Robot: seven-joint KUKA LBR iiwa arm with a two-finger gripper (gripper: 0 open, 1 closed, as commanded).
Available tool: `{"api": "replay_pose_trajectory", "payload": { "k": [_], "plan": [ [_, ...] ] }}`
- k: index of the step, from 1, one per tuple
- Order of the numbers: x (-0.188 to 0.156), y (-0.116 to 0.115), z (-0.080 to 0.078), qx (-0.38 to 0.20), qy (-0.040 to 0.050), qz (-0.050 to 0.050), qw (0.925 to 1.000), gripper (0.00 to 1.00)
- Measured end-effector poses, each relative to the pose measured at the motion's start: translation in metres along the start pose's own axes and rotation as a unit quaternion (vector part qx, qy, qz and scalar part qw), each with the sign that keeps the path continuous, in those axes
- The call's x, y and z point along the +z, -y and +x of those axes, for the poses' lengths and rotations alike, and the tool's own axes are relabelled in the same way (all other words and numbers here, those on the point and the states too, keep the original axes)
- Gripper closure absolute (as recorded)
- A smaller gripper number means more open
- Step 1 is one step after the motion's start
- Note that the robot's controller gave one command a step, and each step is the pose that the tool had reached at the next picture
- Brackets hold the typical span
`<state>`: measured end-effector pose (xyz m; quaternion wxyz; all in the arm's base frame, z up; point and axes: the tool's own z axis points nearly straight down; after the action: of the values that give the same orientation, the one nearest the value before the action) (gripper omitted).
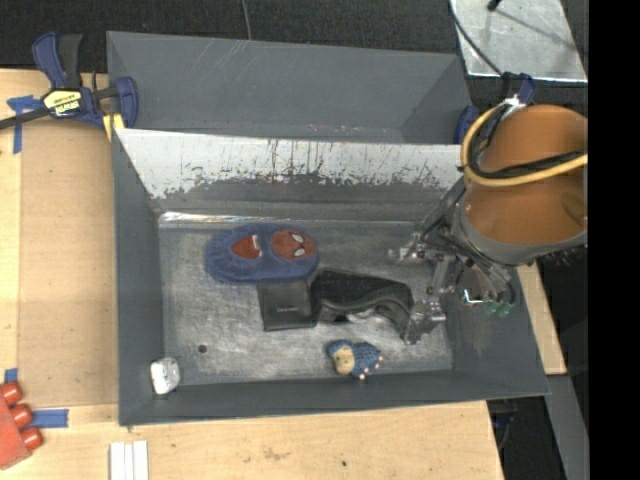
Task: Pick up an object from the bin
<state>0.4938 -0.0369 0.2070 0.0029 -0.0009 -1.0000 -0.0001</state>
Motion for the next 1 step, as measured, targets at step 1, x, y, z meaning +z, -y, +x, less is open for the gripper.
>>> {"api": "replay_pose_trajectory", "payload": {
  "k": [1],
  "plan": [
    [0.1202, -0.0175, -0.0540, -0.016, 0.0043, 0.001, 0.9999, 0.00]
  ]
}}
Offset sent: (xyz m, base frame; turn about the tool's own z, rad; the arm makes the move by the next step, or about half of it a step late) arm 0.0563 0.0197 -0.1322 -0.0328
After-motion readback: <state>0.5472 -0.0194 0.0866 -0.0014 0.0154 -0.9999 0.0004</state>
